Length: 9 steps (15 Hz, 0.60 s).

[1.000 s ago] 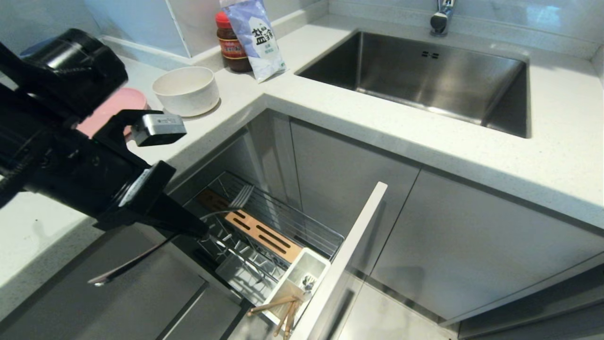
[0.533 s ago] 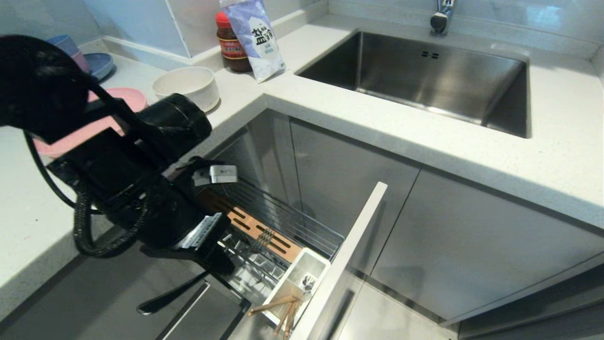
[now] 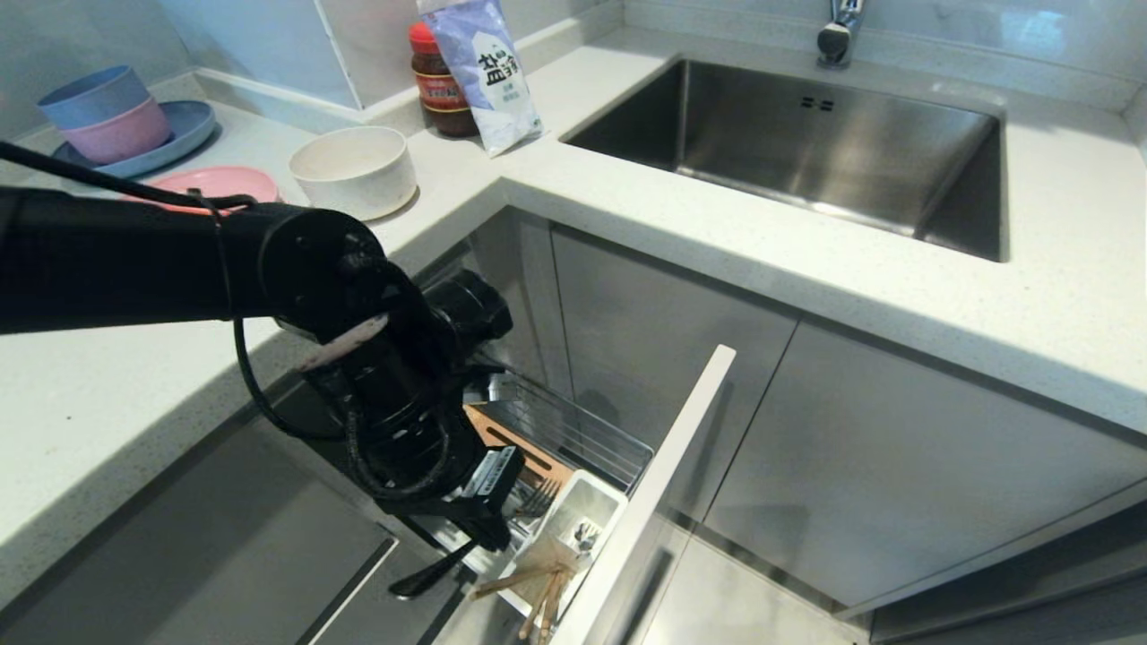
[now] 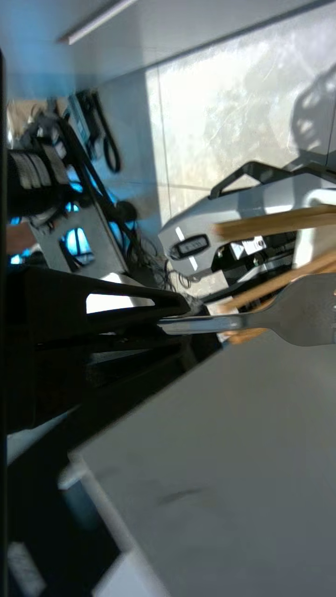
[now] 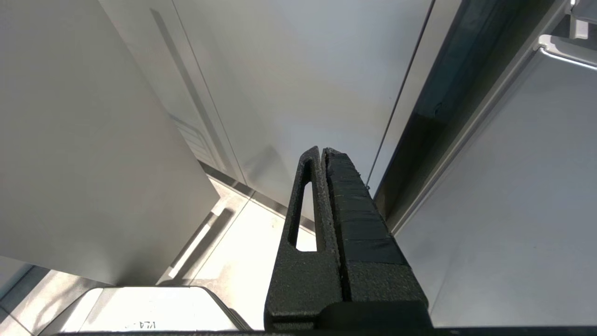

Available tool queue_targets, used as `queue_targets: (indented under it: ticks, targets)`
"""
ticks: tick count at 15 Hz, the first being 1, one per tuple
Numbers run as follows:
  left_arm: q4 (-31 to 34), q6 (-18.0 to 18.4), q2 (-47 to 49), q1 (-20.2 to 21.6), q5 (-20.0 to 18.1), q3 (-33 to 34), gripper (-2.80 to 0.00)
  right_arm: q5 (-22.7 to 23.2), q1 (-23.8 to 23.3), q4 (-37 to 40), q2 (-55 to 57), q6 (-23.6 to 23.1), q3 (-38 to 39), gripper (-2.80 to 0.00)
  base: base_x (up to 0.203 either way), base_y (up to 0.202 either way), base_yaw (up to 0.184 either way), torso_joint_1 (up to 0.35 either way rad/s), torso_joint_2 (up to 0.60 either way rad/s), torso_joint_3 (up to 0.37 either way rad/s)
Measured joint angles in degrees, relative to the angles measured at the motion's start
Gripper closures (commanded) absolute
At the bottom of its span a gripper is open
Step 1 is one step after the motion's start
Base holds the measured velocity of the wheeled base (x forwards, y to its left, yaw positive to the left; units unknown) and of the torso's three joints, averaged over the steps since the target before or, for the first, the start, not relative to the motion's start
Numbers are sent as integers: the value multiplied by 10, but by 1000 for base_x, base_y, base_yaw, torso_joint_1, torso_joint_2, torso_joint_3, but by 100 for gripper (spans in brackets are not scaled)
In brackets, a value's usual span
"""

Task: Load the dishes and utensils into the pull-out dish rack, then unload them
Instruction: Pick up the fork and place it in the cupboard

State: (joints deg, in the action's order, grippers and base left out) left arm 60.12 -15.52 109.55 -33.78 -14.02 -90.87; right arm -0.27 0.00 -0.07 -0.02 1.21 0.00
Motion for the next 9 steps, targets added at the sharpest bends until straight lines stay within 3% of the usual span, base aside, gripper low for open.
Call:
queue_targets:
  ticks: [2, 9]
  targets:
    - [-30, -28, 17, -8, 0, 5, 0, 0, 0, 0, 0, 0, 0, 0, 0, 0, 0, 0, 0, 0]
    - [-95, -51, 91, -18, 2, 15, 0, 0, 0, 0, 0, 0, 0, 0, 0, 0, 0, 0, 0, 0]
